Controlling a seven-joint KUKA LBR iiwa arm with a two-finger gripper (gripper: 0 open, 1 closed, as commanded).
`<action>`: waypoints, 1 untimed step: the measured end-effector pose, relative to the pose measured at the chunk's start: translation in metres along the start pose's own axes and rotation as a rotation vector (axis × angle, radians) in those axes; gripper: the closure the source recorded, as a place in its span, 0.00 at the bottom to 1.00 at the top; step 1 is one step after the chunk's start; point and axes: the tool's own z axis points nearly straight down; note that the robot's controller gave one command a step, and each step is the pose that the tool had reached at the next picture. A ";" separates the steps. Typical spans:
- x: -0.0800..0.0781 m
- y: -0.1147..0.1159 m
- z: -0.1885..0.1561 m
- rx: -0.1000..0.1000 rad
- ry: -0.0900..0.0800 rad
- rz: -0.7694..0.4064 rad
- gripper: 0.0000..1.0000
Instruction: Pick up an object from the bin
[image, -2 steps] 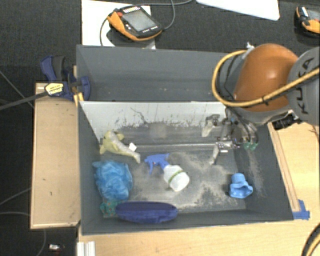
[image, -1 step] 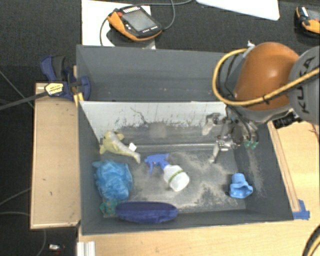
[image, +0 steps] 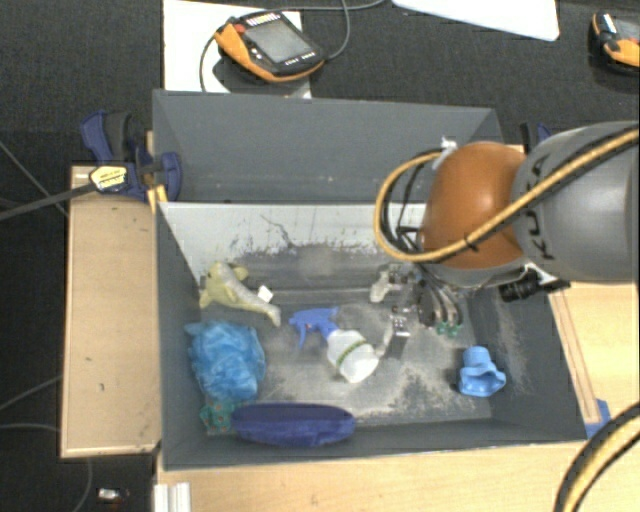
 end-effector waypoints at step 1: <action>-0.033 0.051 -0.018 -0.004 -0.013 0.099 0.00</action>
Offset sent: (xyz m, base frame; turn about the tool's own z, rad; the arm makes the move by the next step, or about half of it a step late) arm 0.0132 0.1086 -0.0218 -0.1599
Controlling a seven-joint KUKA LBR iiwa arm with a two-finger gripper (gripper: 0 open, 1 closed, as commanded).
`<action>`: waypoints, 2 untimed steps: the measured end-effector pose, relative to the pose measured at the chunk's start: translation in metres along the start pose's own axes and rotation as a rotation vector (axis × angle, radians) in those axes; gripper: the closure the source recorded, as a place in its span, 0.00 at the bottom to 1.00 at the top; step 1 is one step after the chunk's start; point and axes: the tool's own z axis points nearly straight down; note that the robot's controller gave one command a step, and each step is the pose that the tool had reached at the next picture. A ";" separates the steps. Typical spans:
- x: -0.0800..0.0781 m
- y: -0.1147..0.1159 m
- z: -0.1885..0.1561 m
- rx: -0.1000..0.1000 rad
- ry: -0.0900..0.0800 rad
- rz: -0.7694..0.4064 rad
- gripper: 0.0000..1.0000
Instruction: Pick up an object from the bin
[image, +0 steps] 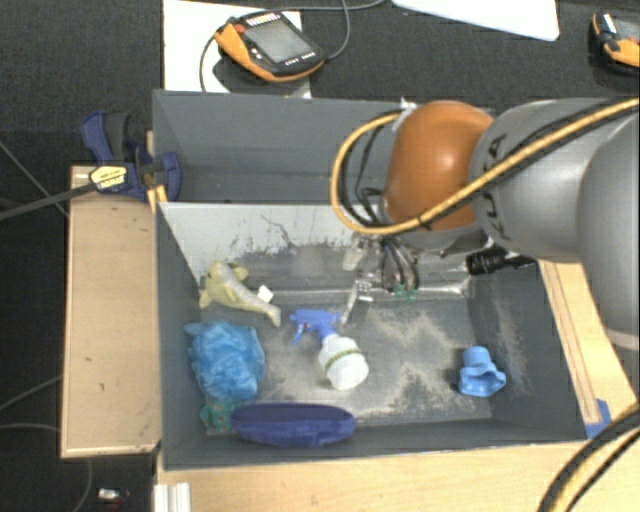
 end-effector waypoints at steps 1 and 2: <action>0.026 0.038 0.029 0.004 0.015 -0.190 0.00; 0.022 0.030 0.071 0.004 0.008 0.196 0.00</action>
Offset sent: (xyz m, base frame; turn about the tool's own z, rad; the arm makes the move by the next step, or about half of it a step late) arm -0.0128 0.0245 -0.0941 0.3945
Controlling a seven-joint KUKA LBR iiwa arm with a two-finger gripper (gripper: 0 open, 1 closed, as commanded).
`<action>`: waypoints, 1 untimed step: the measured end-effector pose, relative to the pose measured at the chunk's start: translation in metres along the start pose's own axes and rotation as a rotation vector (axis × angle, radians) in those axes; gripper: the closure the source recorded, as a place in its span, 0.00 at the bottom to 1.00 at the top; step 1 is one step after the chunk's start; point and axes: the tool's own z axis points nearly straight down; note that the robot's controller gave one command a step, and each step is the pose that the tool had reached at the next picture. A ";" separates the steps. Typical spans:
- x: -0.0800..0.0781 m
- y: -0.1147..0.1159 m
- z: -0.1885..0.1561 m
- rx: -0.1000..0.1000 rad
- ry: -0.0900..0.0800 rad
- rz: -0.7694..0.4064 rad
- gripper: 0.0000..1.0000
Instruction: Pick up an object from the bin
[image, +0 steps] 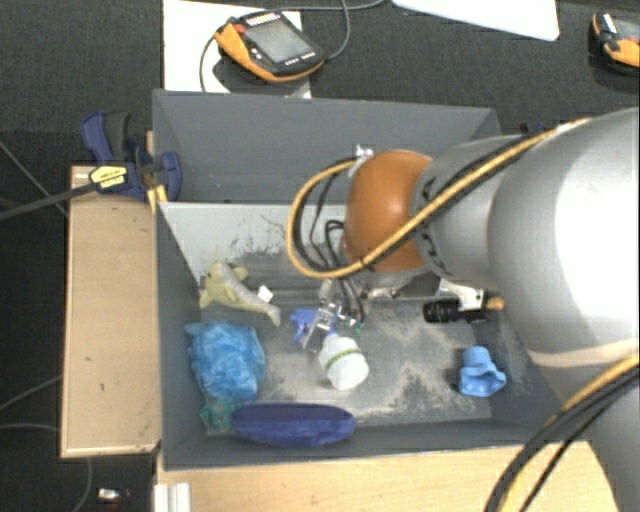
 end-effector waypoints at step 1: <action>0.039 0.111 0.019 -0.007 -0.001 -0.301 1.00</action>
Offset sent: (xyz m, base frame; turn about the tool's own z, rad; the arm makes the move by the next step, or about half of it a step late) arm 0.0000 0.0000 0.0000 0.0000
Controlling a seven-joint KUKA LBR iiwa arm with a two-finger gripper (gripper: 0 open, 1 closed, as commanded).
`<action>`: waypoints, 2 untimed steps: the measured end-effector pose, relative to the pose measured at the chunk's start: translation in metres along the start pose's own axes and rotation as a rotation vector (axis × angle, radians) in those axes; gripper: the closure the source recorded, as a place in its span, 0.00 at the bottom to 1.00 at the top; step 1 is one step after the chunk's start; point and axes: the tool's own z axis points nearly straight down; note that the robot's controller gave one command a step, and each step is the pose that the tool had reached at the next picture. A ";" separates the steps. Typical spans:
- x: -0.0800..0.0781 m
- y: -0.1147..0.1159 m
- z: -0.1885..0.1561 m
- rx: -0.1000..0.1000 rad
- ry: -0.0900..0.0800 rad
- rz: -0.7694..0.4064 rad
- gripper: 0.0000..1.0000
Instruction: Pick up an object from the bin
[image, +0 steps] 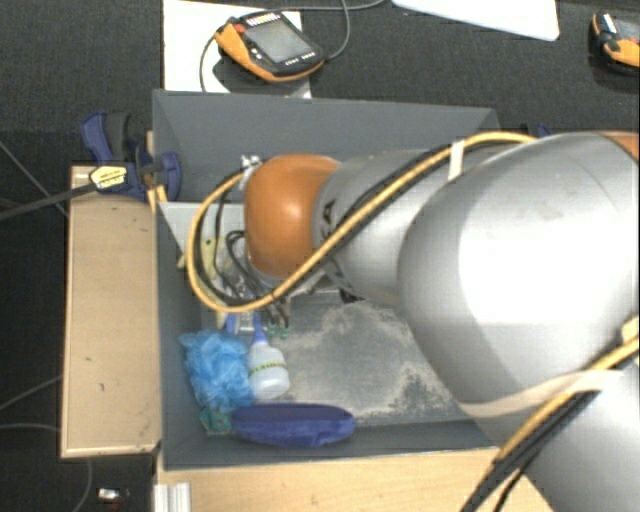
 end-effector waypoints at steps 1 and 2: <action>0.000 -0.001 0.000 0.000 0.001 0.002 1.00; 0.000 -0.002 -0.010 0.002 0.002 0.001 1.00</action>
Offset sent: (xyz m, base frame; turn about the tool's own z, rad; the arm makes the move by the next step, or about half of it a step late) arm 0.0002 -0.0012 0.0178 0.0023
